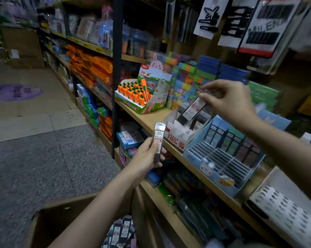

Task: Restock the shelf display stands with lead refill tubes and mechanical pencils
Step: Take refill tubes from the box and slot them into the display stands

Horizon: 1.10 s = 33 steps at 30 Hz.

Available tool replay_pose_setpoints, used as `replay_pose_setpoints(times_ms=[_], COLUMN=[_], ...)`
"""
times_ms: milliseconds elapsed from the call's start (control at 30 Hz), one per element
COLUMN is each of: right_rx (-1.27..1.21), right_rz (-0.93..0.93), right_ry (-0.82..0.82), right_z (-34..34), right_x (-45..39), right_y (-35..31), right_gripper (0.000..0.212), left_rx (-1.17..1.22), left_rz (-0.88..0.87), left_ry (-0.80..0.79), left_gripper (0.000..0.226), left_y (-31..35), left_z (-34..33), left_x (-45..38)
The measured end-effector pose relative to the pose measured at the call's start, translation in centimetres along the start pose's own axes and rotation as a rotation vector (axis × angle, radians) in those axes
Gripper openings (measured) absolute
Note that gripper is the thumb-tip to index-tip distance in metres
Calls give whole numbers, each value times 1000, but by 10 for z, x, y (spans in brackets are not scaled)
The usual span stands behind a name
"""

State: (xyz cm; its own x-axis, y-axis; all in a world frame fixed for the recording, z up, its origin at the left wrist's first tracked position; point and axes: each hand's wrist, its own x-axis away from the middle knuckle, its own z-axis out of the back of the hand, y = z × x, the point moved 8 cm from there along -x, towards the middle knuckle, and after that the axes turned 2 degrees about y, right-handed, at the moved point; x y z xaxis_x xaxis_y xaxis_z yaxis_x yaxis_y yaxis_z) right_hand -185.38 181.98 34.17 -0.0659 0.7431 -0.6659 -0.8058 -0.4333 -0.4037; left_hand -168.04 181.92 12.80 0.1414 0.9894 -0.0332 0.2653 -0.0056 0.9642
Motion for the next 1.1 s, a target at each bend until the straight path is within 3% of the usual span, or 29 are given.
replay_pose_setpoints(times_ms=[67, 233, 367, 533, 867, 1000, 1100], right_rx=[101, 284, 378, 404, 412, 470, 478], right_rz=[17, 84, 135, 91, 174, 229, 167], right_ry=[43, -91, -91, -55, -50, -100, -153], right_z=[9, -16, -32, -38, -35, -43, -52], right_x=[-15, -22, -20, -19, -16, -13, -9], right_y=[8, 22, 30, 38, 27, 22, 30], right_gripper=[21, 22, 20, 22, 23, 22, 21], left_rx=[10, 2, -29, -32, -68, -54, -28], left_rz=[6, 13, 6, -8, 24, 15, 10], left_ry=[27, 85, 117, 136, 138, 128, 136], left_gripper=[19, 16, 17, 18, 19, 17, 17], left_y=[-1, -2, 1, 6, -6, -7, -7], left_z=[-2, -5, -5, -1, 4, 1, 1], left_x=[-6, -17, -17, -12, -5, -6, -8])
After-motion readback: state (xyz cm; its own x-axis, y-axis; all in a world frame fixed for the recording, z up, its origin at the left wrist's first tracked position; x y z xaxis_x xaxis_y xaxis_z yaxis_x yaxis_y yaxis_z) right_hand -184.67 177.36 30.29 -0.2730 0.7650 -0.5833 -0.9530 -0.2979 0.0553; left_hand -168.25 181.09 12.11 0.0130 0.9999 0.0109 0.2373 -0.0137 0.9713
